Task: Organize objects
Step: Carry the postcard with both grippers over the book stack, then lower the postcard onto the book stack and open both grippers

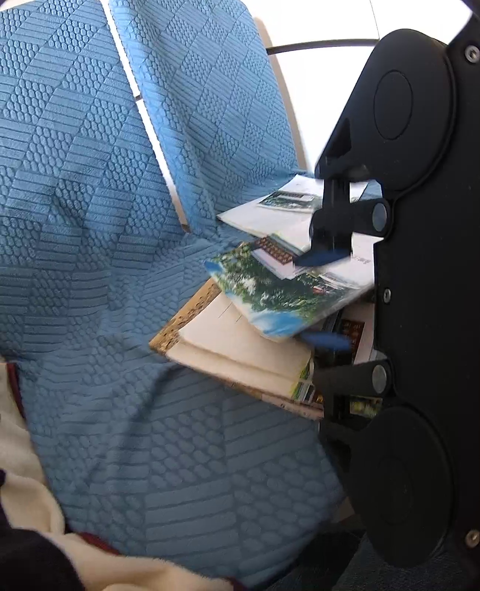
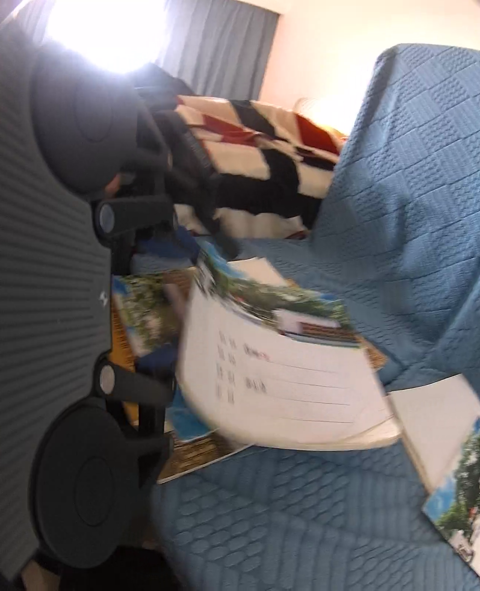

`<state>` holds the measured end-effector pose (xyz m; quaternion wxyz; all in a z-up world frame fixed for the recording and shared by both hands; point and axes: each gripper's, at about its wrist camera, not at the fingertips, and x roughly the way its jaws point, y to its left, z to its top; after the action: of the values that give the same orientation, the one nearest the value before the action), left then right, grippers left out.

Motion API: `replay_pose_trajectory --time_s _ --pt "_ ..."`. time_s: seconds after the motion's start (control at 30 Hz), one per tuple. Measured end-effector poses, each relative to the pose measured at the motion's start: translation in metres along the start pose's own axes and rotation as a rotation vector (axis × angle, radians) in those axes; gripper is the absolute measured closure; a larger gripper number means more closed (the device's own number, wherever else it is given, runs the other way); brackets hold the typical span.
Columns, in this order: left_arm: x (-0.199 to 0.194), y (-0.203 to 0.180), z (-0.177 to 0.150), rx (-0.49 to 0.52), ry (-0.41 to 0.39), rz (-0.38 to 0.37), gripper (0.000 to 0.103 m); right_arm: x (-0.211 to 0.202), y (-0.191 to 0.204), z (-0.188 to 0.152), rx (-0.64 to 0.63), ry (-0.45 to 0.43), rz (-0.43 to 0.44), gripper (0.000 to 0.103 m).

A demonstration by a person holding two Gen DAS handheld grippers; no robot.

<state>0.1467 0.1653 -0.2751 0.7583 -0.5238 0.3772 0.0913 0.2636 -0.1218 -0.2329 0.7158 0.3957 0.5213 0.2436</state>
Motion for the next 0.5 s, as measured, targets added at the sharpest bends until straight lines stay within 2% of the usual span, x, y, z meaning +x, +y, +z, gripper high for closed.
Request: replay_pose_trajectory --time_s 0.1,0.17,0.23,0.4,0.5 --pt "-0.003 0.002 0.0 0.019 -0.013 0.045 0.057 -0.008 -0.003 -0.002 0.003 0.034 0.02 0.02" --pt "-0.005 0.004 0.0 0.011 -0.014 0.054 0.052 -0.013 -0.002 0.001 -0.019 0.053 0.013 0.02" --pt "-0.006 0.003 -0.001 0.019 -0.016 0.064 0.051 -0.019 0.001 0.006 -0.072 0.055 -0.013 0.02" --pt "-0.007 -0.004 -0.005 0.062 -0.038 0.131 0.05 -0.032 0.027 0.034 -0.321 -0.006 -0.129 0.021" --pt "-0.006 -0.009 -0.008 0.094 -0.04 0.154 0.051 -0.025 0.049 0.057 -0.534 -0.054 -0.269 0.02"
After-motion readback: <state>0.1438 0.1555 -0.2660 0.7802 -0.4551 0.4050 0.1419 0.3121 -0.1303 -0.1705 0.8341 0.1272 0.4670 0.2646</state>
